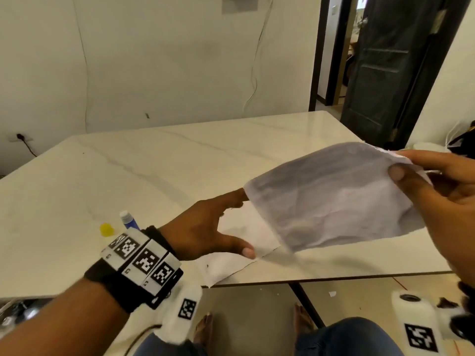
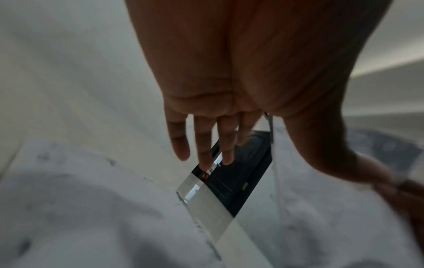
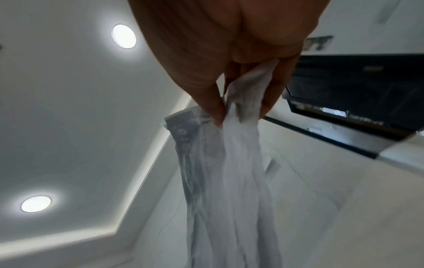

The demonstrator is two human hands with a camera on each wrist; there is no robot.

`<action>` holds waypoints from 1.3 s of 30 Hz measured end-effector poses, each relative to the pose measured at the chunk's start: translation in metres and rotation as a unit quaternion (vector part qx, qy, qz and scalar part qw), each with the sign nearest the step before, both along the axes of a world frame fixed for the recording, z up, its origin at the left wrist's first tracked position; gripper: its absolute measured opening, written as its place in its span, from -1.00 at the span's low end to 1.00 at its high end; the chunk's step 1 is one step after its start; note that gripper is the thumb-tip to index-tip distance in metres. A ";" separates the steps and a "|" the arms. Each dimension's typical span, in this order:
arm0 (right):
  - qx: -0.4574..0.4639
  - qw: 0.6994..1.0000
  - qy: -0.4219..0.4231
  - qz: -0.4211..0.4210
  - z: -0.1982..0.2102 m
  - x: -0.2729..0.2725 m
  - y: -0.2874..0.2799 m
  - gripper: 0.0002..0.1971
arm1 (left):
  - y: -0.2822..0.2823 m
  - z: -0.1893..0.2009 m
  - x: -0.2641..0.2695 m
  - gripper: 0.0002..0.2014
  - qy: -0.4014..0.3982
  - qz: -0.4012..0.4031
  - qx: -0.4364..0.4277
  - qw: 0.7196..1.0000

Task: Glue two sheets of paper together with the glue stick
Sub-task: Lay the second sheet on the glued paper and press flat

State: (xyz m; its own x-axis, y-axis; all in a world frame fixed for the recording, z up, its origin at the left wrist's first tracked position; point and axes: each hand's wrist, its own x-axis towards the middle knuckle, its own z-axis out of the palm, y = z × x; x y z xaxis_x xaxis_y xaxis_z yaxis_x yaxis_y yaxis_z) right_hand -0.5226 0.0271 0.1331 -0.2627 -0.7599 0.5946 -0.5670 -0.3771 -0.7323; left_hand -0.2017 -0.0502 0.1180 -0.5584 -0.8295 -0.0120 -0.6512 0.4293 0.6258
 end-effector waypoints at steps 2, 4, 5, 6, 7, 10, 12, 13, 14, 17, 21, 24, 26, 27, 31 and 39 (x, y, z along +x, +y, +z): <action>0.007 0.998 -0.051 0.038 0.003 0.008 -0.009 -0.67 | 0.012 0.002 -0.002 -0.21 0.095 0.026 0.030 0.995; 0.034 0.994 -0.095 0.052 0.001 0.025 -0.026 -0.66 | 0.018 0.001 0.001 -0.43 0.189 0.087 0.058 0.976; 0.044 0.991 -0.109 0.059 0.000 0.032 -0.031 -0.65 | 0.019 0.002 0.003 -0.53 0.231 0.131 0.068 0.962; 0.055 0.991 -0.101 0.066 0.000 0.039 -0.037 -0.62 | 0.019 0.001 0.008 -0.63 0.266 0.175 0.074 0.945; 0.074 0.990 -0.091 0.079 0.000 0.044 -0.041 -0.58 | 0.019 0.001 0.013 -0.70 0.296 0.212 0.079 0.928; 0.203 0.954 -0.103 0.196 -0.005 0.052 -0.061 -0.38 | 0.017 -0.002 0.029 -0.74 0.358 0.291 0.098 0.882; 0.282 0.913 -0.139 0.261 -0.007 0.056 -0.072 -0.28 | 0.016 -0.005 0.037 -0.73 0.379 0.325 0.098 0.861; 0.298 0.903 -0.155 0.267 -0.008 0.058 -0.077 -0.32 | 0.016 -0.007 0.041 -0.75 0.385 0.339 0.096 0.853; 0.301 0.905 -0.153 0.261 -0.010 0.061 -0.082 -0.42 | 0.016 -0.009 0.045 -0.77 0.389 0.354 0.096 0.845; 0.287 0.928 -0.132 0.197 -0.019 0.068 -0.093 -0.73 | 0.018 -0.017 0.052 -0.80 0.379 0.379 0.103 0.838; 0.309 0.928 -0.137 0.158 -0.025 0.075 -0.109 -0.68 | 0.018 -0.035 0.057 -0.80 0.333 0.408 0.100 0.844; 0.334 0.925 -0.091 0.155 -0.030 0.079 -0.117 -0.66 | 0.016 -0.049 0.060 -0.78 0.326 0.437 0.110 0.831; 0.344 0.918 -0.095 0.173 -0.039 0.078 -0.121 -0.66 | 0.016 -0.055 0.062 -0.81 0.317 0.446 0.114 0.829; 0.351 0.914 -0.102 0.177 -0.044 0.077 -0.121 -0.68 | 0.015 -0.058 0.063 -0.82 0.313 0.450 0.117 0.828; 0.356 0.912 -0.128 0.160 -0.058 0.072 -0.123 -0.75 | 0.015 -0.066 0.069 -0.80 0.306 0.454 0.124 0.828; 0.361 0.910 -0.154 0.136 -0.080 0.060 -0.120 -0.72 | 0.012 -0.072 0.071 -0.74 0.296 0.447 0.137 0.833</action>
State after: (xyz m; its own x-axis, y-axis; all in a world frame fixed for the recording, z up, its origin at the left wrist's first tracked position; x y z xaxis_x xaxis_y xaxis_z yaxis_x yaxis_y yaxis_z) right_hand -0.4627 -0.0929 0.0530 -0.0761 -0.9849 -0.1556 -0.2499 0.1699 -0.9532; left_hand -0.1312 -0.0383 0.0461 0.3055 -0.9283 -0.2119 -0.1754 -0.2736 0.9457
